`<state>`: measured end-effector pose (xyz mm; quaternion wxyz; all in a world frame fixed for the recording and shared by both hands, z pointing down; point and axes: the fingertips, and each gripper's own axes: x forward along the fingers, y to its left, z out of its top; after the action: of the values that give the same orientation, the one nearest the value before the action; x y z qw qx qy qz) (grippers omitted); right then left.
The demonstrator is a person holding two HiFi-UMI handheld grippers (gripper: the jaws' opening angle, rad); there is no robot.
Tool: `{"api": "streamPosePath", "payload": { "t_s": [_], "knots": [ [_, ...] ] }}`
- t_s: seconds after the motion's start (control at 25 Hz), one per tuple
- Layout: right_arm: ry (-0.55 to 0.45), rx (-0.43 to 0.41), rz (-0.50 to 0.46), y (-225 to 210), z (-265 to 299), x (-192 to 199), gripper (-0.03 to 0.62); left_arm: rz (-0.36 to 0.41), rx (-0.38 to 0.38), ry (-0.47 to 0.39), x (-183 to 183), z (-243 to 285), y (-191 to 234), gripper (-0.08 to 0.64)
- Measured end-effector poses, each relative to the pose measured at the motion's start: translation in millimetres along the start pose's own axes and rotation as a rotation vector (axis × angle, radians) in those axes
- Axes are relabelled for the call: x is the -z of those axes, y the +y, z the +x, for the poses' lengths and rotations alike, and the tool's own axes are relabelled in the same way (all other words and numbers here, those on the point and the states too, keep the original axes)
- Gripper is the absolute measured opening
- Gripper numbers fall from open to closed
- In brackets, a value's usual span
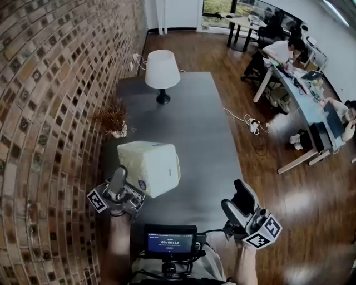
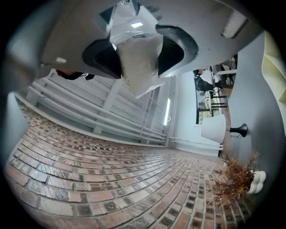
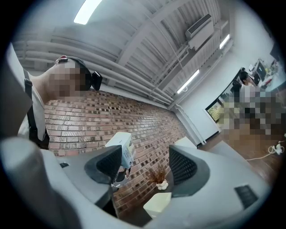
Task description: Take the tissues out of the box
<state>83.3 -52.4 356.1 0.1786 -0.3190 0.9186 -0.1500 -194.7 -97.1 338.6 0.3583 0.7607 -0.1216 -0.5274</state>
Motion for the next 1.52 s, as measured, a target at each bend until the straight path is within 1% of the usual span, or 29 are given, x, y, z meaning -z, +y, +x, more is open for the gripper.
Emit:
{"api": "streamPosePath", "payload": {
  "t_s": [0.24,0.32,0.48,1.08,1.52],
  "knots": [
    [0.002,-0.001,0.001,0.9,3.9,1.8,0.328,-0.083,0.024,-0.045,3.9,-2.6,8.6,0.239],
    [0.004,0.006,0.005,-0.9,2.4,3.1,0.328,-0.100,0.020,-0.063,4.4,-7.2,12.7,0.236],
    [0.011,0.018,0.002,-2.8,-0.3,4.2,0.328,-0.095,0.004,-0.080,-0.8,-13.7,15.6,0.235],
    [0.048,0.038,-0.003,-7.7,1.1,14.5,0.327,-0.083,-0.004,-0.109,-10.2,-22.7,13.8,0.230],
    [0.056,0.031,0.003,-6.5,2.6,17.3,0.327,-0.097,0.016,-0.121,-10.1,-20.8,11.5,0.216]
  ]
}}
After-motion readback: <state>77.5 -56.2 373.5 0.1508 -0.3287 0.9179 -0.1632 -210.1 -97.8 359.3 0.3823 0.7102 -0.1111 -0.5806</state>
